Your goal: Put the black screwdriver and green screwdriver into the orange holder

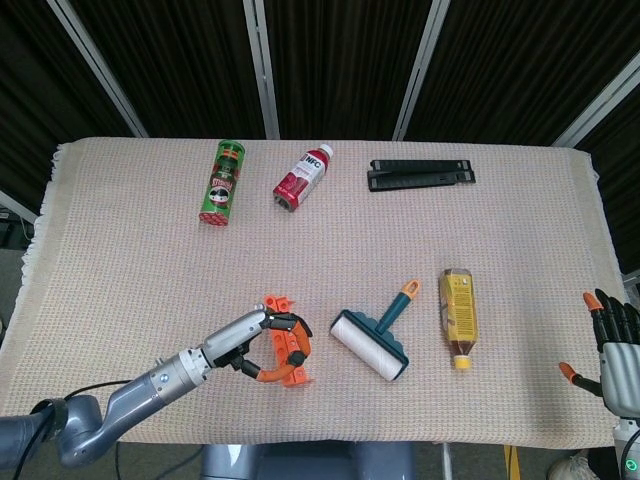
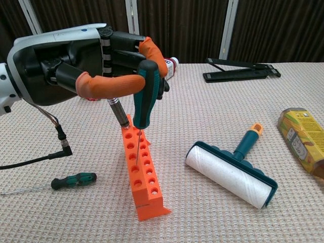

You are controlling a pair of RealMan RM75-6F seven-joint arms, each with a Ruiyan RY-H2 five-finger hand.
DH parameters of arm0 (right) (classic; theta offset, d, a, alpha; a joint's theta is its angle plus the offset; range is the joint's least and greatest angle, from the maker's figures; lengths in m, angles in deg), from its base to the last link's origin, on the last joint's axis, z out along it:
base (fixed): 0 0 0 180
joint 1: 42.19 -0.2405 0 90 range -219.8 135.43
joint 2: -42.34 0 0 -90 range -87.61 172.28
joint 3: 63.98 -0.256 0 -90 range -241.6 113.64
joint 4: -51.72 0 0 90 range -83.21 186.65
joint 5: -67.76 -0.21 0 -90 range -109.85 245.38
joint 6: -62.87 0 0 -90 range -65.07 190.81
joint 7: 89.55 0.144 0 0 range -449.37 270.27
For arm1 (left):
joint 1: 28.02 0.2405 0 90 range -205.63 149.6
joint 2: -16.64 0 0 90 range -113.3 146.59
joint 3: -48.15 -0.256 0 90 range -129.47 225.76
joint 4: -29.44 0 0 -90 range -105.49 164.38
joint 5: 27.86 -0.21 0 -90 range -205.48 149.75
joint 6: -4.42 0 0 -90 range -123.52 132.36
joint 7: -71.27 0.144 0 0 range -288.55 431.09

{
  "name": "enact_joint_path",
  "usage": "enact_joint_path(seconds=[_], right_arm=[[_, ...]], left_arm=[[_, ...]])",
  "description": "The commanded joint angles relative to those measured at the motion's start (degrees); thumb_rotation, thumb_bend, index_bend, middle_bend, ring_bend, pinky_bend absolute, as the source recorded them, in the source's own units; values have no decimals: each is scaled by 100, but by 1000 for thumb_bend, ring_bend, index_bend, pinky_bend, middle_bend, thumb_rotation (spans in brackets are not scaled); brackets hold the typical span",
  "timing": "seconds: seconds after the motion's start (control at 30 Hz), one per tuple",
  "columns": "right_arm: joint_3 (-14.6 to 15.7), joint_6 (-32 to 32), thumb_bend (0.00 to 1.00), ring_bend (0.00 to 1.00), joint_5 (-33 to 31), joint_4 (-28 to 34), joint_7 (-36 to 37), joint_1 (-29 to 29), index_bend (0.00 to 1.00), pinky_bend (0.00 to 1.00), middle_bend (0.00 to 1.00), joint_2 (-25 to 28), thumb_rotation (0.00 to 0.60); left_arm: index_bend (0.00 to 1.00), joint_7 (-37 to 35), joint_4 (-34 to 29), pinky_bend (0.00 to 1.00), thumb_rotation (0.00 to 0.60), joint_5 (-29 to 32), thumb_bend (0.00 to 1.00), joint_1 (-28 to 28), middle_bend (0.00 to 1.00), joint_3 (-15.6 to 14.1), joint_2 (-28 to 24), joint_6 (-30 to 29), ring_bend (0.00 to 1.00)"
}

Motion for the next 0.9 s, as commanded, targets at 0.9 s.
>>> enact_joint_path(seconds=[0.9], right_arm=[[-41, 51, 0, 0, -57, -40, 33, -20, 18, 0, 15, -20, 600]], left_arm=[[684, -433, 770, 250, 600, 144, 622, 12, 459, -332, 536, -469, 259]])
